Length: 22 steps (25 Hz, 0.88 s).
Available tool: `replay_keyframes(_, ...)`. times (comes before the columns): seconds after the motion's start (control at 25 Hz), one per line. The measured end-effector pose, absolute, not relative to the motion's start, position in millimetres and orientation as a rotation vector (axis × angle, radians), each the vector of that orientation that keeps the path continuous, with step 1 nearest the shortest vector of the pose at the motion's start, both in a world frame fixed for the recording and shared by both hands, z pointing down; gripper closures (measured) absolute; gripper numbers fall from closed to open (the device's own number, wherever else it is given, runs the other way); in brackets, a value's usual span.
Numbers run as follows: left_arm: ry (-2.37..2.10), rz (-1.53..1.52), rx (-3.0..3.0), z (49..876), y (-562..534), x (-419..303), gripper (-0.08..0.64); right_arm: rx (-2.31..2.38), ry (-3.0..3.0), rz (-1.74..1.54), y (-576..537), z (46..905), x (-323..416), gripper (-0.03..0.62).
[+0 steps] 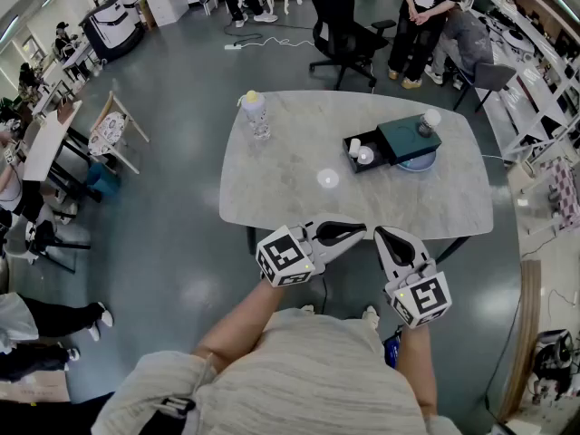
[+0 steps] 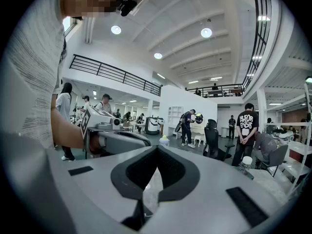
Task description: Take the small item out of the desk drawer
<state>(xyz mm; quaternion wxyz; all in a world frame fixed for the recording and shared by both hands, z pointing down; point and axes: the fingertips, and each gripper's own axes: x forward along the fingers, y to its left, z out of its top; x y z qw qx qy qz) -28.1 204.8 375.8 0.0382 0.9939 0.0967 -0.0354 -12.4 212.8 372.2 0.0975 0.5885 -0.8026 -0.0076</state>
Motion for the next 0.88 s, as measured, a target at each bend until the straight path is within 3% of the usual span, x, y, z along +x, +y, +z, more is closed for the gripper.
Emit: replay_keyframes(0.88,0.278,-0.112,3.024,387.2,199.2,-43.5,0.540,1.723,-2.445,-0.003,208.3,376.6,-28.2,0.583)
